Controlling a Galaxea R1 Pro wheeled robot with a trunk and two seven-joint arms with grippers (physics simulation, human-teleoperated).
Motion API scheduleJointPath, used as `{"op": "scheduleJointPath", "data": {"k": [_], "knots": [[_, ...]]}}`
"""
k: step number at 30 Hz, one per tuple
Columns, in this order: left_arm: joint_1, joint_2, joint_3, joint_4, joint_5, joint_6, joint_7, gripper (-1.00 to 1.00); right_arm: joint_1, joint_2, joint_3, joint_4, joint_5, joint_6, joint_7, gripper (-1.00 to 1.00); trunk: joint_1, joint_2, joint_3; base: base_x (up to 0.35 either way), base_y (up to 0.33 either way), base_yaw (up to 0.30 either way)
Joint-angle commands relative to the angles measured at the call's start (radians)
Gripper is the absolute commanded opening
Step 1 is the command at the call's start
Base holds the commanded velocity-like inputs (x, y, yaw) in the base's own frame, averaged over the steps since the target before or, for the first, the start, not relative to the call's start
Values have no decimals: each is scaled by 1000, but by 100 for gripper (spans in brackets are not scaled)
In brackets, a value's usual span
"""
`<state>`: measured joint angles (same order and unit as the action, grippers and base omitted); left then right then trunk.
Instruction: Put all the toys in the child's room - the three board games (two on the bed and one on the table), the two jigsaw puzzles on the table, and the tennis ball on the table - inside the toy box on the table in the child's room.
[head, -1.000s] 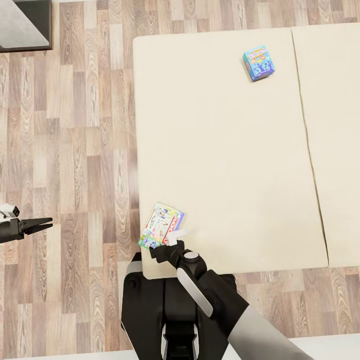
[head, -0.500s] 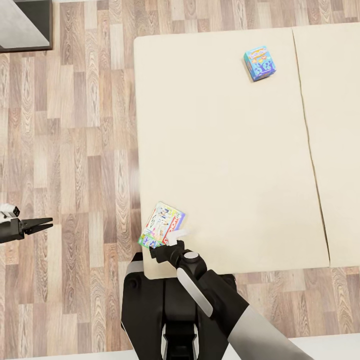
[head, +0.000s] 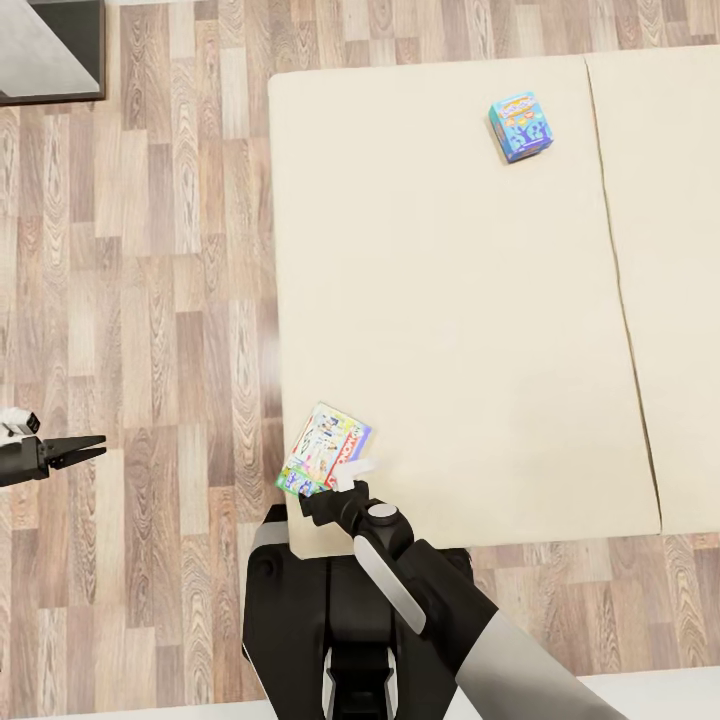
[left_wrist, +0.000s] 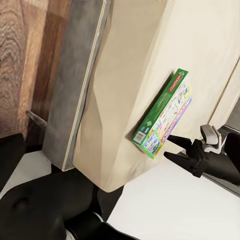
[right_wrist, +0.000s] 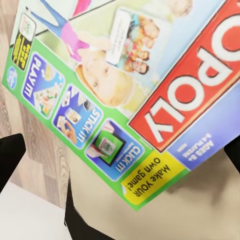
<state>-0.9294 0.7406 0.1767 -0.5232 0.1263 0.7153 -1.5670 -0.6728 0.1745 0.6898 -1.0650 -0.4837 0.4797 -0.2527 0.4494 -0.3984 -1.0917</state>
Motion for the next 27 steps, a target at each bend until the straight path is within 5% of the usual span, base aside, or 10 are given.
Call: {"op": "scheduleJointPath", "data": {"k": [1,27], "knots": [[0,0,0,0,0,10,-4,100,-1,0,2,-1,-10,2,-10,100,1,-2,-1,0,82,0],[0,0,0,0,-1,10,-4,100,-1,0,2,-1,-10,2,-10,100,1,-2,-1,0,42,0]]}}
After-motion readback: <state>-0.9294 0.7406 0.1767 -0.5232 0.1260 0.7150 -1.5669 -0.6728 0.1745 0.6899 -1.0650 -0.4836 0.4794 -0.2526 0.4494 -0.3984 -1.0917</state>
